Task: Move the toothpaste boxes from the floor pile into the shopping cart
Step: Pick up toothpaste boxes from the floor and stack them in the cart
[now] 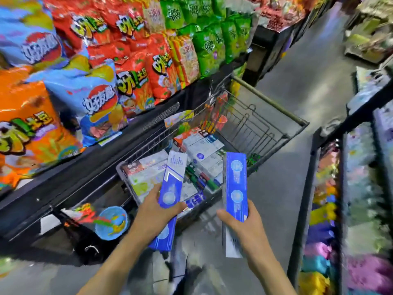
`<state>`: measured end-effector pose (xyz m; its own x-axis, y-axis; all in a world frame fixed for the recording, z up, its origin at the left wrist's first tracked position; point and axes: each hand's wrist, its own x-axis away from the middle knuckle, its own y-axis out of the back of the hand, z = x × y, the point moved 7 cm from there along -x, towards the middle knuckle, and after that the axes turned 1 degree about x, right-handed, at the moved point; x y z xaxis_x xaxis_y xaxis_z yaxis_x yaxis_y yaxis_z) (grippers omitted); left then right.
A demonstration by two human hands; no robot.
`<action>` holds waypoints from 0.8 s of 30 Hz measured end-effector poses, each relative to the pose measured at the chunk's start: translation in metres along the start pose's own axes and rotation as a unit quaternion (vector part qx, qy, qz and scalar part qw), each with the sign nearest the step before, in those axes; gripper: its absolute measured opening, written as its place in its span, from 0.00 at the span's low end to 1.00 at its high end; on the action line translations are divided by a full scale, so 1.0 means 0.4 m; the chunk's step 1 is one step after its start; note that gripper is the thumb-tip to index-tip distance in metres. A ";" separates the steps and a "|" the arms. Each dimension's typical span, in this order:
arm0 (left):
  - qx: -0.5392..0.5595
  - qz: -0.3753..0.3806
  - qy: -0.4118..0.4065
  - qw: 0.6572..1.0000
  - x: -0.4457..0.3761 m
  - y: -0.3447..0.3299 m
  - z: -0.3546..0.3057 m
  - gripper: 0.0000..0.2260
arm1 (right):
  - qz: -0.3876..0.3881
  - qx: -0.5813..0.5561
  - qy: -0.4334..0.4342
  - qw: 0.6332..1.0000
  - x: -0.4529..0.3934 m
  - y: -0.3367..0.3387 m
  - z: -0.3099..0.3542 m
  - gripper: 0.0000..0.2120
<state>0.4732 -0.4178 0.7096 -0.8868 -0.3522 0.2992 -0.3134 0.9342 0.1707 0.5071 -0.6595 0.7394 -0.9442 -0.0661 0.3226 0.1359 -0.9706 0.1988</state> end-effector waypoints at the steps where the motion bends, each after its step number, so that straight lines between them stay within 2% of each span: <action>1: -0.011 -0.008 0.003 1.000 -0.043 0.001 0.008 0.19 | 0.014 0.009 -0.003 1.000 -0.053 -0.009 0.003 0.29; 3: -0.051 -0.027 -0.003 0.998 -0.120 0.002 -0.001 0.17 | 0.043 0.039 -0.009 0.998 -0.158 -0.026 0.007 0.32; 6: -0.154 -0.037 -0.013 0.987 -0.241 0.005 -0.022 0.19 | 0.093 0.086 -0.010 0.992 -0.316 -0.060 0.012 0.35; 8: -0.214 -0.032 -0.004 0.976 -0.318 0.011 -0.030 0.18 | 0.121 0.120 -0.004 0.985 -0.420 -0.082 0.017 0.30; 11: -0.269 -0.032 0.039 0.962 -0.423 0.035 0.003 0.22 | 0.177 0.182 0.007 0.967 -0.552 -0.127 0.025 0.24; 14: -0.349 -0.034 0.063 0.934 -0.520 0.069 0.056 0.27 | 0.223 0.204 0.003 0.953 -0.658 -0.182 0.031 0.30; 16: -0.385 -0.024 0.071 0.920 -0.577 0.081 0.083 0.31 | 0.247 0.223 0.002 0.943 -0.715 -0.218 0.017 0.30; 19: -0.436 -0.027 0.039 0.899 -0.663 0.104 0.131 0.26 | 0.275 0.247 0.000 0.929 -0.778 -0.264 -0.023 0.27; 21: -0.487 -0.028 0.001 0.873 -0.723 0.120 0.169 0.28 | 0.289 0.274 0.022 0.917 -0.806 -0.295 -0.050 0.25; 24: -0.550 -0.027 -0.036 0.834 -0.798 0.145 0.231 0.29 | 0.288 0.303 0.073 0.905 -0.837 -0.334 -0.079 0.28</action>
<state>0.7065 -0.2457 0.5372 -0.9118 -0.3513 0.2126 0.1120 0.2854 0.9518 0.7957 -0.5151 0.5753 -0.6873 -0.5948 0.4169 0.7169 -0.4630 0.5213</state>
